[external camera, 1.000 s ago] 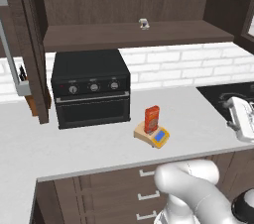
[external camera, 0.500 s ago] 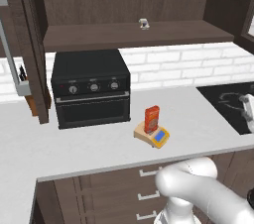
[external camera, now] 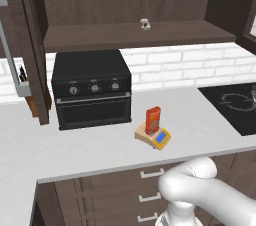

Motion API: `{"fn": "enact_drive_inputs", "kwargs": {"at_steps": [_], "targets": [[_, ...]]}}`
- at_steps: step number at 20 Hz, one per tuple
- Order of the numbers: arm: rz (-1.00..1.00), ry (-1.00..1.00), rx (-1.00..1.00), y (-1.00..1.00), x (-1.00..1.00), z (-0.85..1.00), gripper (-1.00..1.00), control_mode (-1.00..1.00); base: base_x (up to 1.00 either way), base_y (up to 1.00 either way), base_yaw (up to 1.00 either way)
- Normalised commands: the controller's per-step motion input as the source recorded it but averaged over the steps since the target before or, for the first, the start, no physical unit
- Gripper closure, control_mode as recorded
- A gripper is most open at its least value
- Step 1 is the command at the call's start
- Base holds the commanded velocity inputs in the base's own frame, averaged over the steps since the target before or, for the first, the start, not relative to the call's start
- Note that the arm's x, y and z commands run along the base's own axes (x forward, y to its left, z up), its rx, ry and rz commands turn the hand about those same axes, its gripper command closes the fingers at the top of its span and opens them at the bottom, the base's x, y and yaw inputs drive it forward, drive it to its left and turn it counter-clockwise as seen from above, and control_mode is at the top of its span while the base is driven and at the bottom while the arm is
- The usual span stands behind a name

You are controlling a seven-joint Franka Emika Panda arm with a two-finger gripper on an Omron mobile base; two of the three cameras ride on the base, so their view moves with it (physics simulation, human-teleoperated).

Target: Pick the boxed food and place it on the digital scale for weighing, and close the cabinet.

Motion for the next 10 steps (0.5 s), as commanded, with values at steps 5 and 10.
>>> {"fn": "enact_drive_inputs", "kwargs": {"at_steps": [5, 10], "targets": [[0.00, 0.00, 0.10, -0.62, 0.44, 0.00, -1.00, -1.00, 0.00, 0.00, 0.00], [-0.03, 0.00, 0.08, -0.58, 0.40, -0.06, -1.00, -1.00, 0.00, 0.00, 0.00]]}}
